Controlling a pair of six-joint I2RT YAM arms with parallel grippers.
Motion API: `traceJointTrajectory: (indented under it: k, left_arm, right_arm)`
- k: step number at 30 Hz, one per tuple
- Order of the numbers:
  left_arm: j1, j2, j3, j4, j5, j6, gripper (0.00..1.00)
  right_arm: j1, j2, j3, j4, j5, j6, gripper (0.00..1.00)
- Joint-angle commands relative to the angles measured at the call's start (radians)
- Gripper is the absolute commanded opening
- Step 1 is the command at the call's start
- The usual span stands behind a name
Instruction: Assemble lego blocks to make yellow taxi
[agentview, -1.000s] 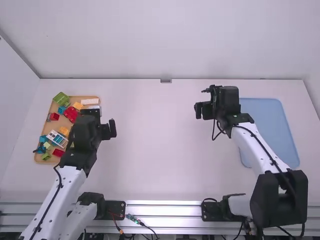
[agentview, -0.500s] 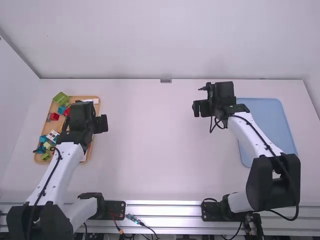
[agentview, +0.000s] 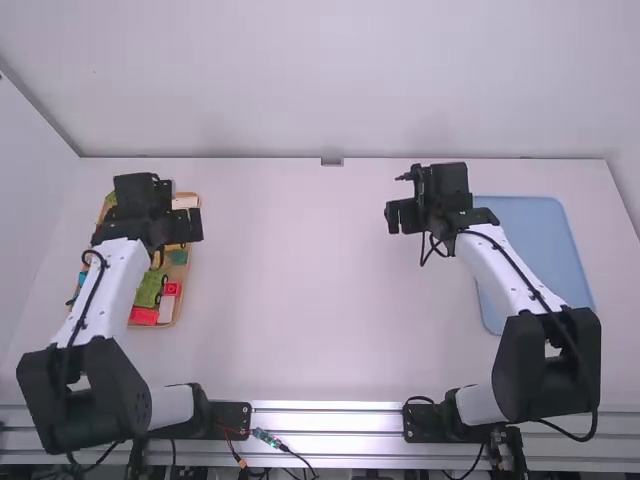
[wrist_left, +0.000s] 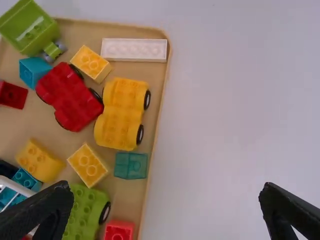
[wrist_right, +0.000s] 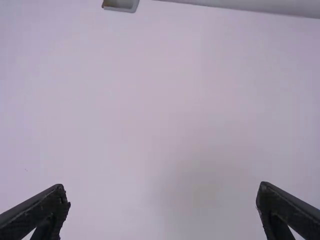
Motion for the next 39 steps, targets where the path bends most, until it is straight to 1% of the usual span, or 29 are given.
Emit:
traceJointTrajectory:
  k: [1, 4, 10, 14, 16, 17, 18, 22, 24, 34, 39]
  left_arm:
    - [0.068, 0.052, 0.055, -0.021, 0.111, 0.036, 0.99]
    - [0.115, 0.117, 0.093, -0.035, 0.178, 0.122, 0.99]
    - [0.177, 0.245, 0.131, -0.010, 0.204, 0.231, 0.99]
    - [0.191, 0.302, 0.163, -0.037, 0.285, 0.308, 0.99]
    - [0.192, 0.312, 0.172, -0.055, 0.297, 0.356, 1.00]
    - [0.192, 0.314, 0.172, -0.057, 0.296, 0.367, 0.98]
    - [0.192, 0.317, 0.172, -0.057, 0.281, 0.381, 0.92]
    - [0.188, 0.317, 0.161, -0.030, 0.226, 0.374, 0.90]
    - [0.188, 0.317, 0.151, -0.026, 0.221, 0.381, 0.98]
    - [0.188, 0.348, 0.117, 0.032, 0.235, 0.373, 0.96]
    - [0.189, 0.402, 0.119, 0.058, 0.251, 0.373, 0.98]
  right_arm:
    - [0.001, 0.009, 0.035, -0.002, -0.003, -0.021, 0.99]
    - [0.001, 0.009, 0.035, 0.002, -0.003, -0.022, 0.99]
    - [0.001, 0.009, 0.035, 0.002, -0.003, -0.022, 0.99]
    - [0.001, 0.009, 0.035, 0.002, -0.003, -0.023, 0.99]
    - [0.001, 0.009, 0.035, 0.002, -0.002, -0.022, 0.99]
    - [0.001, 0.009, 0.035, 0.001, -0.003, -0.023, 0.99]
    - [0.001, 0.009, 0.035, 0.001, -0.003, -0.023, 0.99]
    - [0.002, 0.009, 0.035, -0.001, -0.003, -0.022, 0.99]
    - [0.001, 0.009, 0.035, -0.002, -0.003, -0.023, 0.99]
    - [0.001, 0.009, 0.035, -0.004, -0.006, -0.022, 0.99]
    - [0.001, 0.009, 0.034, -0.006, -0.005, -0.022, 0.99]
